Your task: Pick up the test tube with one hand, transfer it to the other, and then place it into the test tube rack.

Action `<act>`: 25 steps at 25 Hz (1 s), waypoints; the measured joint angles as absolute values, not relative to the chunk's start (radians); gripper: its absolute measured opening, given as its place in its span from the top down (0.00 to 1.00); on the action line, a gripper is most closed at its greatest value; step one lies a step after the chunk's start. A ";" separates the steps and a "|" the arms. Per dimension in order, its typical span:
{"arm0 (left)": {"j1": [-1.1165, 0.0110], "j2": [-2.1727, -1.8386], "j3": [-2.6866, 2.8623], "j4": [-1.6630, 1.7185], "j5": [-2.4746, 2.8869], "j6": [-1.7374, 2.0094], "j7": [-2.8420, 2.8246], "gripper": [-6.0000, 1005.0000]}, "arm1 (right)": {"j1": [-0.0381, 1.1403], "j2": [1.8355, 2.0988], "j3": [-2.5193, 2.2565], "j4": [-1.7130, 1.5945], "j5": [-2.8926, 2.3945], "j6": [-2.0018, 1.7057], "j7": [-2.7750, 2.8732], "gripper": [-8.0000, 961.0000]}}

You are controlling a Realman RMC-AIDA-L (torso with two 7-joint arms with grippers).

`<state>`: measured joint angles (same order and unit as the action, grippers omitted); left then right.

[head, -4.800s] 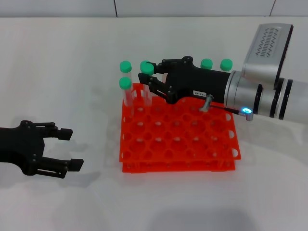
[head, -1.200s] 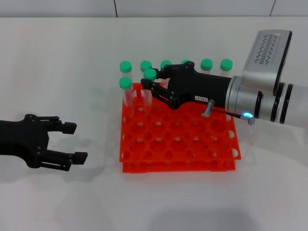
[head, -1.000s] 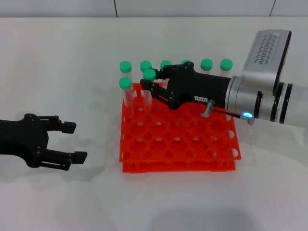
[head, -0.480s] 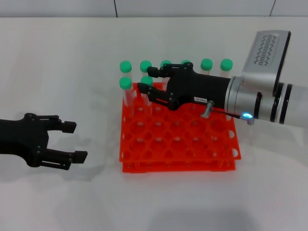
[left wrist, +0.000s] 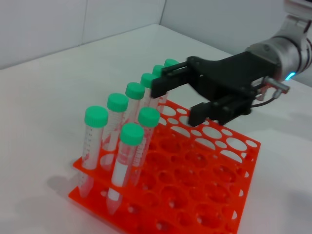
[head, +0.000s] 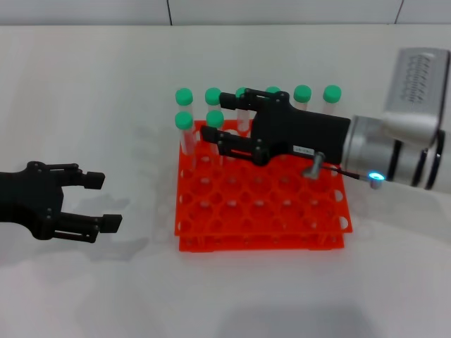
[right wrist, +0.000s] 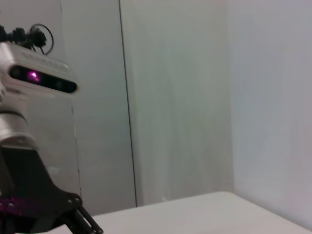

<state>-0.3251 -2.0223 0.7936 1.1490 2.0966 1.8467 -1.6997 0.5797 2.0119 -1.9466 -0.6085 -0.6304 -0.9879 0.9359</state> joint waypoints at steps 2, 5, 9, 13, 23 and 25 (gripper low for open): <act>-0.324 -2.023 0.793 1.150 2.092 1.847 -1.699 0.12 | 0.539 2.008 -1.915 -0.644 -0.670 -1.017 0.937 0.40; -0.321 -2.023 0.792 1.152 2.072 1.847 -1.699 0.12 | 0.465 2.004 -1.825 -0.713 -0.774 -1.089 0.954 0.37; -0.319 -2.023 0.790 1.155 2.020 1.847 -1.693 0.12 | 0.381 1.996 -1.671 -0.815 -0.959 -1.145 1.055 0.35; -0.321 -2.025 0.769 1.155 1.973 1.844 -1.685 0.12 | 0.345 1.983 -1.482 -0.904 -1.207 -1.226 1.217 0.34; -0.330 -2.033 0.761 1.152 1.894 1.806 -1.690 0.12 | 0.362 1.966 -1.131 -0.946 -1.492 -1.456 1.388 0.34; -0.331 -2.035 0.761 1.151 1.893 1.801 -1.691 0.12 | 0.361 1.962 -1.119 -0.946 -1.495 -1.454 1.392 0.33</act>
